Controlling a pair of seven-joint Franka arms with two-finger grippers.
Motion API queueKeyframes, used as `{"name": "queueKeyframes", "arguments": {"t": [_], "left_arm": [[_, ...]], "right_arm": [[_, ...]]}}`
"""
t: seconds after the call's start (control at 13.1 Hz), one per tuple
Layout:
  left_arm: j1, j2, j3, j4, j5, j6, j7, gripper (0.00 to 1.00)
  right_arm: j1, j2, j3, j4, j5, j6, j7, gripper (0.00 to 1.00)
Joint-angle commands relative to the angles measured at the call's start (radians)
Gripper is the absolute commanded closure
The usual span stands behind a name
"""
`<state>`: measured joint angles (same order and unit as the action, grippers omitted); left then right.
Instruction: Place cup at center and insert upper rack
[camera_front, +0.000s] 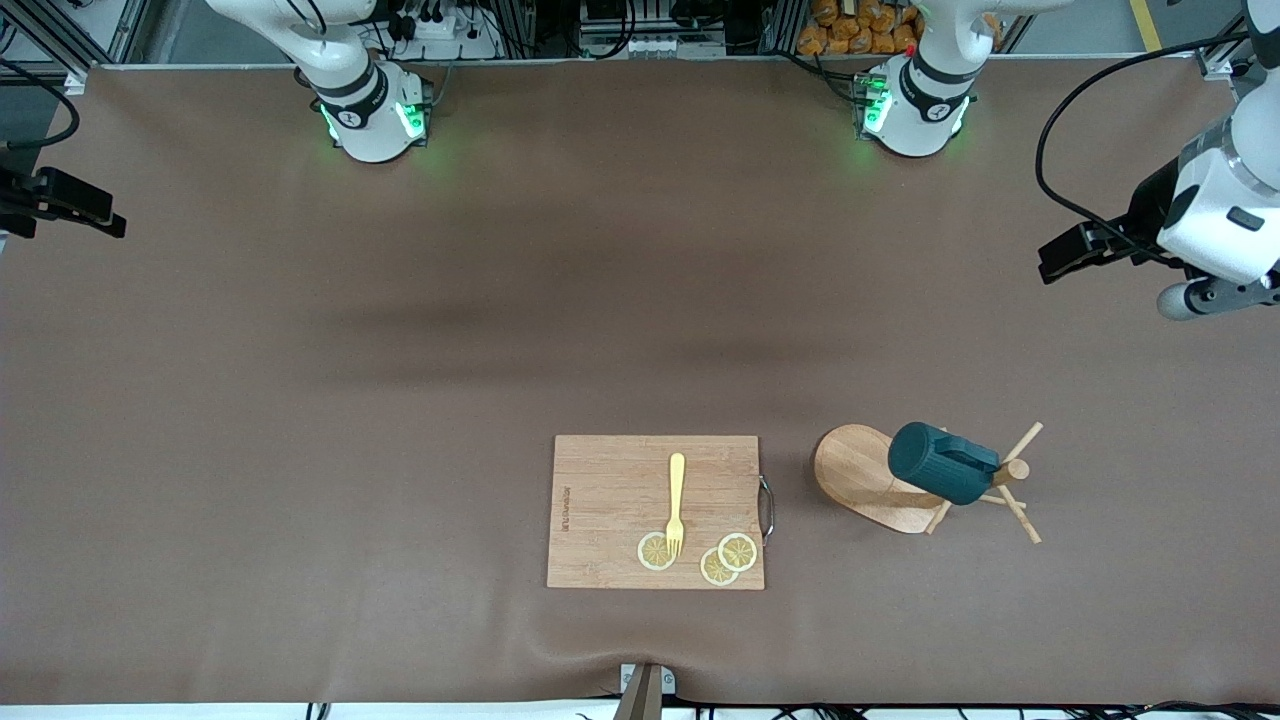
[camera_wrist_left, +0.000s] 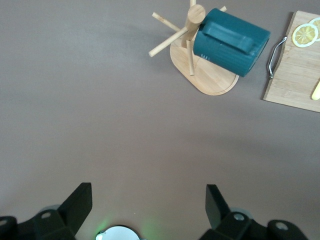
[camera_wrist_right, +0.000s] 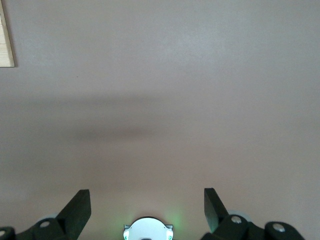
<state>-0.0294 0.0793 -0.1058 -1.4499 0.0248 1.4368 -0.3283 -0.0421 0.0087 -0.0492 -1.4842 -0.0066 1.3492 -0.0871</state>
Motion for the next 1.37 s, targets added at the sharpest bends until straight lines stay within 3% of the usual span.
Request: {"name": "queueKeyframes", "arguments": {"t": [0.0, 1.3], "left_arm": [[0.057, -0.066, -0.035, -0.086, 0.011, 0.039, 0.060, 0.00], [0.036, -0.133, -0.011, -0.121, 0.007, 0.045, 0.072, 0.00]], "right_arm": [[0.004, -0.016, 0.005, -0.005, -0.016, -0.004, 0.012, 0.00], [0.014, -0.016, 0.006, -0.010, -0.015, -0.005, 0.006, 0.00]]}}
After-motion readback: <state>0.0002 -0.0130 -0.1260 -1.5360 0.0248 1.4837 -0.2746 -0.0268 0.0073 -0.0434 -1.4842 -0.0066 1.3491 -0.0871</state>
